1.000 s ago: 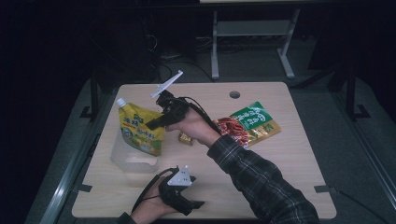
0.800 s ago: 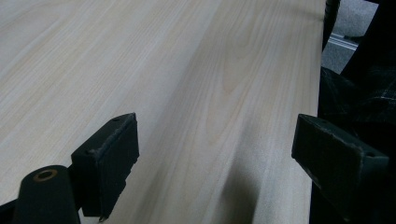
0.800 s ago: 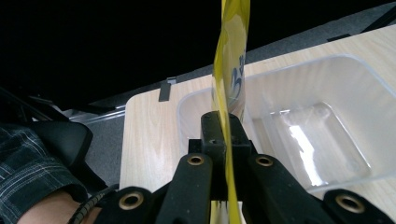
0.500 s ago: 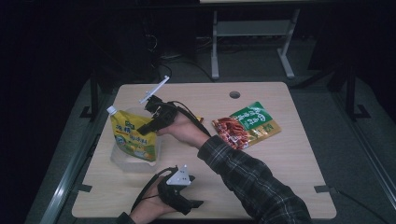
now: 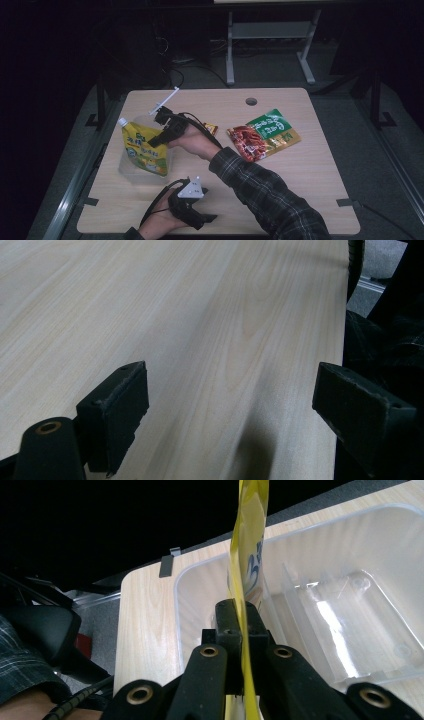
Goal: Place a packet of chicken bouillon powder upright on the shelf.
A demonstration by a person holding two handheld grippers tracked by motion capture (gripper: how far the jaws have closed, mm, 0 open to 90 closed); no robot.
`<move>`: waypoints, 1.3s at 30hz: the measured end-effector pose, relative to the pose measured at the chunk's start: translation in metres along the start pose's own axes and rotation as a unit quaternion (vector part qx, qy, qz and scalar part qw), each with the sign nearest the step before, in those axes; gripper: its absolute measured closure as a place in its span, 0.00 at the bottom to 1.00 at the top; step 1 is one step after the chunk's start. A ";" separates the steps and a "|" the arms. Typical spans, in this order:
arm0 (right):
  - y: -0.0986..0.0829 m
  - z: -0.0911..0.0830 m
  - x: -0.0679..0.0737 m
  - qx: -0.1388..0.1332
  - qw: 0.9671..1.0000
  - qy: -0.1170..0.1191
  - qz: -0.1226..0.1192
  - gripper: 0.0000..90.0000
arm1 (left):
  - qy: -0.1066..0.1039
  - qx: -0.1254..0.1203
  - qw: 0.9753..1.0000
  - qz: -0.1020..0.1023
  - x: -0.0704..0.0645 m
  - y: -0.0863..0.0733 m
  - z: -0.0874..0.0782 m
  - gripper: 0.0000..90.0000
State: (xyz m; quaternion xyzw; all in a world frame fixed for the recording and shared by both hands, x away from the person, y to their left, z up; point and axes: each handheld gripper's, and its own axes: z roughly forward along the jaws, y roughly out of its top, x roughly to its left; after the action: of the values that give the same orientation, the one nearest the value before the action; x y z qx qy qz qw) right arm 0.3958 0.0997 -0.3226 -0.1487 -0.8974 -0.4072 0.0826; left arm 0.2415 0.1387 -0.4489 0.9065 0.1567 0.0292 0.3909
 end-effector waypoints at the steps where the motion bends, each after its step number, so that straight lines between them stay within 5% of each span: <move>1: 0.000 0.001 0.000 0.001 1.000 -0.001 0.001 1.00 | 0.000 0.000 1.000 0.000 0.000 0.000 0.000 0.16; 18: -0.004 0.012 0.000 0.010 1.000 -0.009 -0.005 0.94 | 0.000 -0.003 1.000 -0.003 0.000 0.000 0.000 0.16; 30: -0.006 -0.010 0.002 -0.010 0.999 -0.042 -0.029 0.50 | 0.001 -0.004 1.000 -0.005 0.002 -0.001 -0.001 0.16; 39: -0.021 -0.035 0.000 -0.030 0.996 -0.073 -0.038 0.32 | 0.004 -0.011 1.000 -0.017 0.004 -0.002 -0.003 0.16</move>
State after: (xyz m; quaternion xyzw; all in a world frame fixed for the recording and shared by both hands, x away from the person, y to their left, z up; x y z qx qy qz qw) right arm 0.3902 0.0598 -0.3145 -0.1459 -0.8934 -0.4250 -0.0035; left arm 0.2440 0.1432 -0.4484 0.8992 0.1733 0.0277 0.4009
